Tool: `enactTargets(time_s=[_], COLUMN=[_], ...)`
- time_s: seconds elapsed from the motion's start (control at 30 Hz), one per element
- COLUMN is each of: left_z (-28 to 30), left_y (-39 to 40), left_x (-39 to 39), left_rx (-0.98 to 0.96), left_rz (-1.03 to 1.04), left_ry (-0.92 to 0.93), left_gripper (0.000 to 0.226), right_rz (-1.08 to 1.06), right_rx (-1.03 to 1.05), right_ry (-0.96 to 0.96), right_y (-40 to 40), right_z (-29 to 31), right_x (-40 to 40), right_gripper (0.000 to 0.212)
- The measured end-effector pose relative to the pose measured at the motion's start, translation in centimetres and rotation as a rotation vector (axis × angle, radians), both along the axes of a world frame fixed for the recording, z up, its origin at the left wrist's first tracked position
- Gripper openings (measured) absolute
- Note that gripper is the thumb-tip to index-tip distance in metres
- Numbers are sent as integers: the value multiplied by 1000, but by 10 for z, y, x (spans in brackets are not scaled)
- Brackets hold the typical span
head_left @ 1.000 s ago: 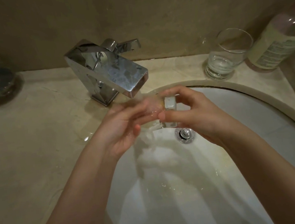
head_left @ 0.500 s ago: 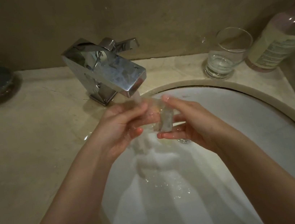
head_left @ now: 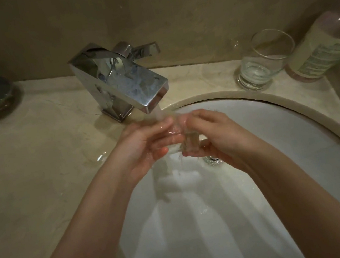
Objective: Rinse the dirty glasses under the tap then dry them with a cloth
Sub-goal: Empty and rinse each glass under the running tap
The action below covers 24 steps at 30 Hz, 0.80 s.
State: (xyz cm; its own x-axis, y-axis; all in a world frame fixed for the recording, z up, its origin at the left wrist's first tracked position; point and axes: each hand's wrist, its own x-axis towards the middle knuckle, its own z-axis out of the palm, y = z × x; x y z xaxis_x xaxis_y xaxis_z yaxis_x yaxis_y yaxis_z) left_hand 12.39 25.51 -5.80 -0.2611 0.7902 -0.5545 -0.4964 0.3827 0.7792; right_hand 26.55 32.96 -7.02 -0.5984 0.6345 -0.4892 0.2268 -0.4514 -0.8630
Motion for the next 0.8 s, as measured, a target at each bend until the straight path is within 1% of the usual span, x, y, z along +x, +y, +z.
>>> enactTargets(time_s=[0.07,0.1,0.13,0.17,0.23,0.27,0.33,0.4,0.5,0.57,0.67,0.73,0.8], left_z=[-1,-2,-4,-5,-4,-3,-3,-5,-11,-11,-9,-14,-24], left_y=[-1,-2,-1,-1,0,1,3,2,-1,-4,-9,-16,-27], left_x=[-1,-2,-2,-1,1,2,1,-1,-1,-2,-4,-4,-3], left_rx=[-30,-38,-37,-26,2,13,30,32,20,22,49,80,117], left_rz=[17,34,46,45,16,5,8,16,28,24,6,25,98], left_ry=[-24,-30,-28,-18,9,6,-11,-29,-61,-61,-15,101,226], left_gripper=[33,34,32,29,23,24,36,51,55,53,44,29,13], right_rz=[19,28,26,19,-1,-1,10,29,98,155,96,22,-29], right_rx=[143,174,150,83,-25,-13,70,145,156,177,101,4,-101], right_ry=[-24,-35,-41,-44,-37,-35,-17,-11,-19,-35,13,52,78], right_y=[2,3,4,5,6,8,9,9,12,13,11,8,5], right_z=[-3,-4,-3,-1,2,2,1,-2,-1,1,2,1,0], right_x=[2,3,2,1,-2,-2,-1,1,4,2,-1,-2,-2], right_gripper=[33,35,34,32,38,36,22,26,35,37,25,23,24])
